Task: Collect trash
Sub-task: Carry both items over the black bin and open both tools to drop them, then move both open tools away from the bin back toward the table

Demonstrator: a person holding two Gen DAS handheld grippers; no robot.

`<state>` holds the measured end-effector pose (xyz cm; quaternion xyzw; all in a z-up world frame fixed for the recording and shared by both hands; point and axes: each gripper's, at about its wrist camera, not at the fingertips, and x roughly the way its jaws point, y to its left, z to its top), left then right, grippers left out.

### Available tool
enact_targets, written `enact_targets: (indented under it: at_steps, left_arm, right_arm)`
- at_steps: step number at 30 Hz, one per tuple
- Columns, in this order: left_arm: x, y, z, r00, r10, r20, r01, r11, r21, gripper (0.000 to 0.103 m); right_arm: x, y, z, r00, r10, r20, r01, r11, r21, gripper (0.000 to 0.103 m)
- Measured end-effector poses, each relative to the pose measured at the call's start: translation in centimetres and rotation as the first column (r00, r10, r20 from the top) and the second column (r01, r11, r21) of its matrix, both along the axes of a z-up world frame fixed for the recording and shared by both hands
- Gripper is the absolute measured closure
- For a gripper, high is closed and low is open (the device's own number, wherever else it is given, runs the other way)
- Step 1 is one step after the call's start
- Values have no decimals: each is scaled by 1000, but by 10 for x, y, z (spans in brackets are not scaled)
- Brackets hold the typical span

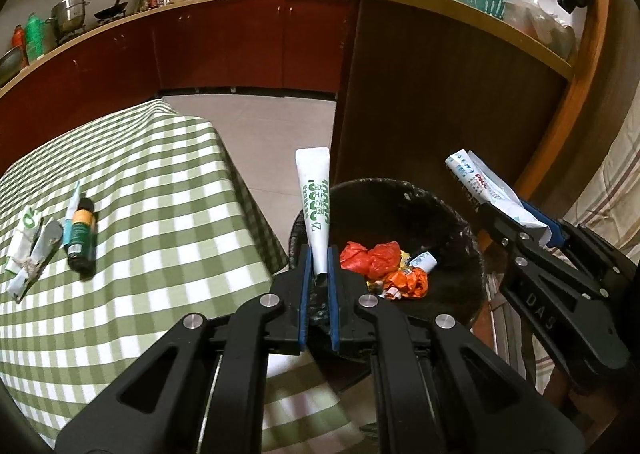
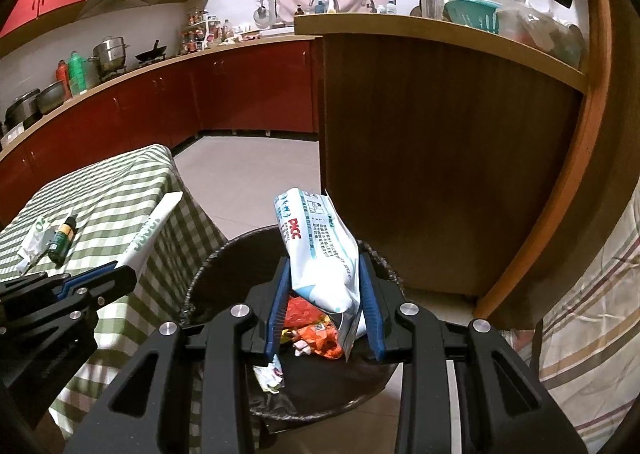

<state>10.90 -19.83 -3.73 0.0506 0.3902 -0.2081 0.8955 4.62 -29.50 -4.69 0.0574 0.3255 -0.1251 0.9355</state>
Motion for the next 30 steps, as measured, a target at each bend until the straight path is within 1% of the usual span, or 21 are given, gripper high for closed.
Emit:
enact_targets:
  at_steps: [4,5,6,7,9,10,15,20,22,28,30]
  left_arm:
    - [3,-11,-1,1000,-10,-1,10,1000,9,95]
    - [4,-14,-2,1000,-13,-2,13,1000,12,92]
    - [5,-17,-4,1000,-16,-3,16,1000,19,84]
    - [6,-18,-5,1000,-13,-2,13,1000,24,84]
    - [8,-19,-8,1000,-6,-7,6,1000,26,84]
    - [9,-19,-10,1000,-4,-15,4,1000,26,83]
    - [11,-16,-13,999,19,-32,-18,1000,21,62]
    - [10,-7,-8,999,38,-22,-38,999,14,57]
    - [10,-2,-7,999,48,-21,-47,999,11,56]
    - [11,16,-4,997,74,-19,-74,997,9,54]
    - [10,22,-2,996,84,-13,-84,996,8,50]
  right_arm:
    - [2,-7,-2,1000,-11,-1,11,1000,5,69]
    - [2,-9,-3,1000,-13,-1,13,1000,6,69]
    - [2,-9,-5,1000,-14,-3,14,1000,7,68]
    - [3,-11,-6,1000,-14,-5,14,1000,10,68]
    - [6,-14,-9,1000,-18,-12,18,1000,14,61]
    - [6,-15,-10,1000,-22,-13,22,1000,15,59]
    - [7,-18,-11,999,-30,-13,30,999,14,56]
    - [9,-16,-10,1000,-29,-12,29,1000,13,50]
    - [9,-15,-9,1000,-29,-9,29,1000,9,48]
    - [10,-7,-4,1000,-23,2,23,1000,5,37]
    - [9,-3,-2,1000,-24,8,24,1000,-5,30]
